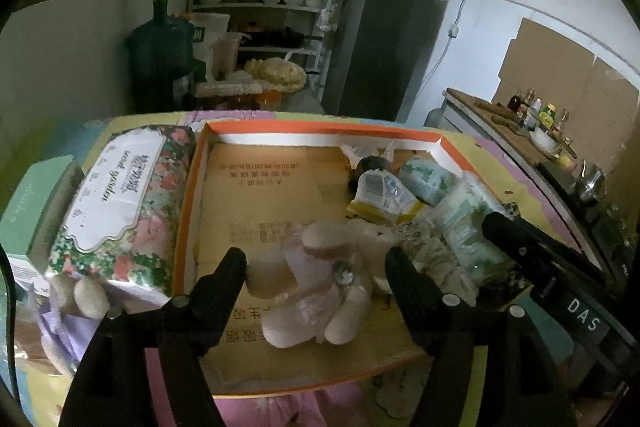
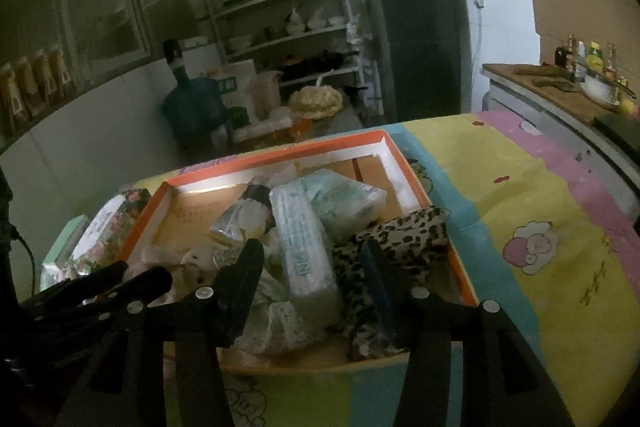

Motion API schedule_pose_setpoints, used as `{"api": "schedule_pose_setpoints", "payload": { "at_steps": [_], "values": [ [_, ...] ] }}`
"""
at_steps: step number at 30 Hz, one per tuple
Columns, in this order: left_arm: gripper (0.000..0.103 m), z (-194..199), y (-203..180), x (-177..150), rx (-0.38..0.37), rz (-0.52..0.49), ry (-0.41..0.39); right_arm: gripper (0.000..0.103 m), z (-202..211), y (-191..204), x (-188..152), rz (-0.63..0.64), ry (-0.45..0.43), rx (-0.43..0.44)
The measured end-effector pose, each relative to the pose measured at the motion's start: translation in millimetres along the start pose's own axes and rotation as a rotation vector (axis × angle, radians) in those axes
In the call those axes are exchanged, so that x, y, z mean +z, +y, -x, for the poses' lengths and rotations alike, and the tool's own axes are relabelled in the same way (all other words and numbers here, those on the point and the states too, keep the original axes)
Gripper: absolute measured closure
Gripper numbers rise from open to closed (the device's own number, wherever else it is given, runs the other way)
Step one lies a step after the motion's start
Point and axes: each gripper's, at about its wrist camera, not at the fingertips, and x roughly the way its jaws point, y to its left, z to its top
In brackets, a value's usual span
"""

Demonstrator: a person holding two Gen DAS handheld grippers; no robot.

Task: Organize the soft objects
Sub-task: 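Lower the plush bear into the tray and open the left gripper while the right releases the roll, then move both tools back from the tray toward the remaining soft items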

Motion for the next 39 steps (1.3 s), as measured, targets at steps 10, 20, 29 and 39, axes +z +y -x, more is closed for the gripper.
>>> {"api": "schedule_pose_setpoints", "payload": {
  "at_steps": [10,20,29,39],
  "values": [
    [0.031,21,1,2,-0.009,-0.003,-0.040,0.047,18,5,1,-0.005,-0.036,0.001],
    [0.031,48,8,0,-0.005,0.005,-0.084,0.044,40,21,3,0.014,-0.072,0.012],
    [0.031,73,18,-4,0.014,0.002,-0.128,0.044,60,43,0,0.039,-0.099,0.027],
    [0.031,100,41,-8,0.032,0.019,-0.165,0.044,73,73,-6,0.070,-0.106,0.044]
  ]
}}
